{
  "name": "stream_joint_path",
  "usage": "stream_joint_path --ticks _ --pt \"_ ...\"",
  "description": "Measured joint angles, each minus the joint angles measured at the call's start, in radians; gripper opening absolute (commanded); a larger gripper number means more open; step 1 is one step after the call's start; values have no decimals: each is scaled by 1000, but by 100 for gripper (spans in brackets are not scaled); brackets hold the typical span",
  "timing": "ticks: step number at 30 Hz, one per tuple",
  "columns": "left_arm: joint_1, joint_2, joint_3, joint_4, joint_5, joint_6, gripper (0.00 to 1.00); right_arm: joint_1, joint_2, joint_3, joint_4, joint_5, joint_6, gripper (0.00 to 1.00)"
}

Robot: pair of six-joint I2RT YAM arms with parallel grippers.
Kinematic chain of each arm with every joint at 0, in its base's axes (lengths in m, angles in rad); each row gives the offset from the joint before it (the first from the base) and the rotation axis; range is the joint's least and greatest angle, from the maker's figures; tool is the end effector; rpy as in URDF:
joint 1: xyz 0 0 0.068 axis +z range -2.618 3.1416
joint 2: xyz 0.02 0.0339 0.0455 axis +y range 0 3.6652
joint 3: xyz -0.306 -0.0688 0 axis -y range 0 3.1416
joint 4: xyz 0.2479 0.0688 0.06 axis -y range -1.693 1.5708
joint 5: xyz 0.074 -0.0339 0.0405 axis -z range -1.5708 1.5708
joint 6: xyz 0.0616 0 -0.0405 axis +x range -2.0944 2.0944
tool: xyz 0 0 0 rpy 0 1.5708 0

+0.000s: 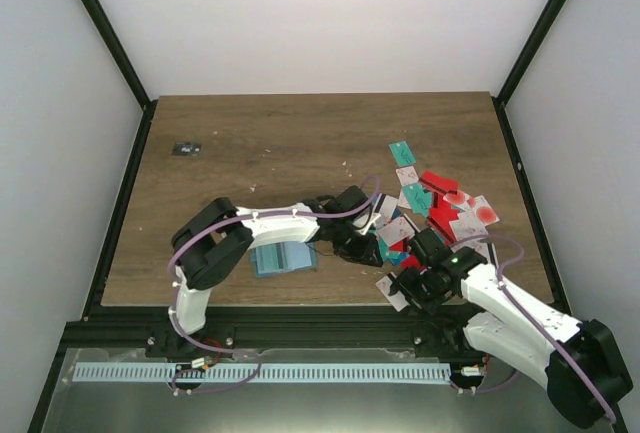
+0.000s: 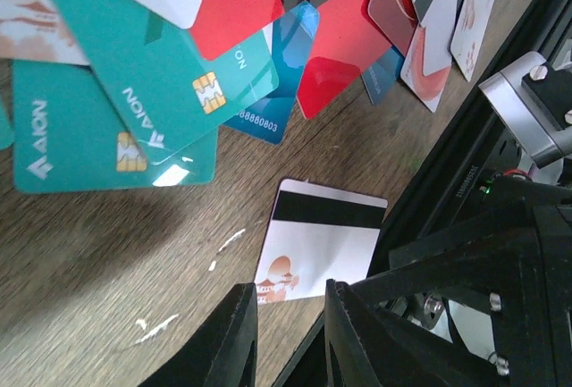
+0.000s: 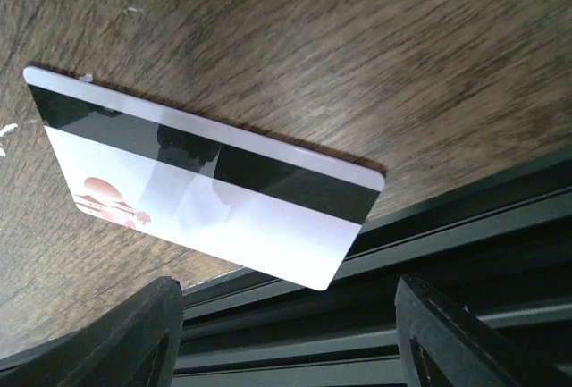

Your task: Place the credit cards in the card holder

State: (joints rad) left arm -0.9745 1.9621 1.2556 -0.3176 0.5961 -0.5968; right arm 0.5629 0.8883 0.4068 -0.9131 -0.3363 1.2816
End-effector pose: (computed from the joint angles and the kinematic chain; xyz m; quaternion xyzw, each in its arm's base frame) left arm 0.2124 -0.3745 0.1743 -0.2507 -0.8892 0.3824 0.0176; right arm 0.0717 0.0693 0.1592 -0.3316 -0.9245 -0.1698 0.0805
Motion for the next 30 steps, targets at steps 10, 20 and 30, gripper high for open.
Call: stream_joint_path --ticks 10,20,30 --pt "-6 86 60 -20 38 29 23 3 -31 -72 81 -13 63 63" --pt "-29 153 92 -27 68 48 23 3 -29 -109 162 -29 86 51" --pt "-44 171 106 -13 88 55 23 3 -42 -122 179 -59 97 33"
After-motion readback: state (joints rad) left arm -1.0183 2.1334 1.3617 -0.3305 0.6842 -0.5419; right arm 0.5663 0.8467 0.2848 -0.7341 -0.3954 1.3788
